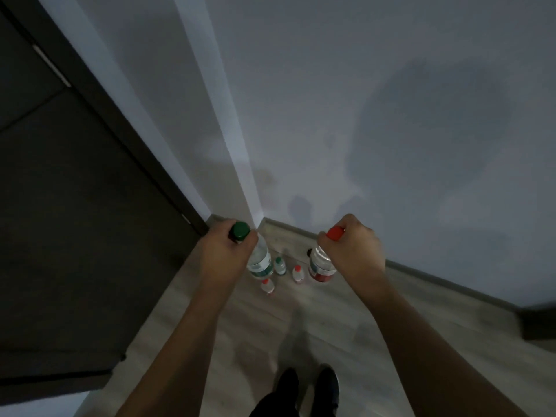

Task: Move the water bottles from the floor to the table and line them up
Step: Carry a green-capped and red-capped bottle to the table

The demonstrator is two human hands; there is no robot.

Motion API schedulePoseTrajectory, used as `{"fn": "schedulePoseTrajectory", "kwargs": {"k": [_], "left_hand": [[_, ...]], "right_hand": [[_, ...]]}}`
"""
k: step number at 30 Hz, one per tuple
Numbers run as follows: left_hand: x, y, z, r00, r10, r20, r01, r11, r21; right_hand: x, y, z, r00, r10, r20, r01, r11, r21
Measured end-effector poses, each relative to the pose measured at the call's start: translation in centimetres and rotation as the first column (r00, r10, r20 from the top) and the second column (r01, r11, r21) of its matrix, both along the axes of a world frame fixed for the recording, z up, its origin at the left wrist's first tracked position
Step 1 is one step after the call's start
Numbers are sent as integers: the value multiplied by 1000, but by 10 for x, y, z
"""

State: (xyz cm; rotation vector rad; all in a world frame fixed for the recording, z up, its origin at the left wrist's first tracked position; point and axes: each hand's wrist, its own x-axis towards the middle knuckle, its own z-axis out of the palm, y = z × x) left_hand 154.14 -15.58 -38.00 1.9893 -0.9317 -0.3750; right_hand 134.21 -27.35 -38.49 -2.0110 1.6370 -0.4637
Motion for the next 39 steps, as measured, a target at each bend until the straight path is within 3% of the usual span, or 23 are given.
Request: {"fn": "schedulePoseTrajectory", "kwargs": {"k": [8,14,22,30,39], "left_hand": [[-50,-73,16,974,-227,-11,227,973,-45],[-109,-123,29,895,-446,31,446,888,-115],[-219,-151,44,755,-653,57,655,748,-110],[-383,-146,43,610,-785,107,793,602,-97],[-575,-119,58,373,-920,116,921,352,-165]], "right_hand": [[-60,-18,17,969,-247,23,248,968,-27],[-117,-18,30,885,-463,46,466,882,-74],[-224,9,41,735,-675,65,678,729,-93],[-378,58,49,569,-817,94,822,564,-81],[-540,129,58,363,-920,149,929,345,-137]]}}
